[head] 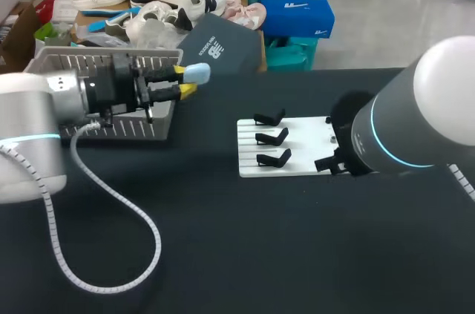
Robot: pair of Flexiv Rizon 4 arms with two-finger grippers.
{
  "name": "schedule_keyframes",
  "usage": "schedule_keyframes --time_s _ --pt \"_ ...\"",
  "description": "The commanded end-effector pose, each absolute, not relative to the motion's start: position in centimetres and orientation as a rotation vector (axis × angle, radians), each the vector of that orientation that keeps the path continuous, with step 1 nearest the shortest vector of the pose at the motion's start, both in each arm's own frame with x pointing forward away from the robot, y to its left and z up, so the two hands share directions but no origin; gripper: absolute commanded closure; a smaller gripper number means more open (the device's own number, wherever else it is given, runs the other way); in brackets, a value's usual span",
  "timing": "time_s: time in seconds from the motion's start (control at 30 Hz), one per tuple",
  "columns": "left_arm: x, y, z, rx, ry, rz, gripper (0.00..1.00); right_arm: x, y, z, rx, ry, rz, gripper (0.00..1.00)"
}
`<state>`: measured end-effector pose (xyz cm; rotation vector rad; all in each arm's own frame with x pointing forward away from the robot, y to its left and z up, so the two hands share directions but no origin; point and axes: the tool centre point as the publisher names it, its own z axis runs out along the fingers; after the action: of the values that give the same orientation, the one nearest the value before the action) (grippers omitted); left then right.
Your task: Pick up each earbud case from the left stands, insert the matching earbuds, close the lid, and place the case in the box.
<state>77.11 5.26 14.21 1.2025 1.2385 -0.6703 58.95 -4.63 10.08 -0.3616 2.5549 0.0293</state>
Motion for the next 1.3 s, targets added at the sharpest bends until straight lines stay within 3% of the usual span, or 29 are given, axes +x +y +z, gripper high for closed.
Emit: schedule_keyframes --time_s 0.03,0.8,1.3 --pt "76.2 8.6 14.3 1.143 1.293 -0.612 1.0 58.7 -4.9 9.4 -0.35 2.544 0.034 0.78" --pt "84.2 14.5 9.9 1.079 1.514 -0.55 1.0 59.6 -5.7 7.8 -0.294 2.606 0.028 0.76" --pt "85.8 16.6 5.7 1.025 1.685 -0.577 1.0 60.6 -6.1 6.7 -0.258 2.647 0.023 0.76"
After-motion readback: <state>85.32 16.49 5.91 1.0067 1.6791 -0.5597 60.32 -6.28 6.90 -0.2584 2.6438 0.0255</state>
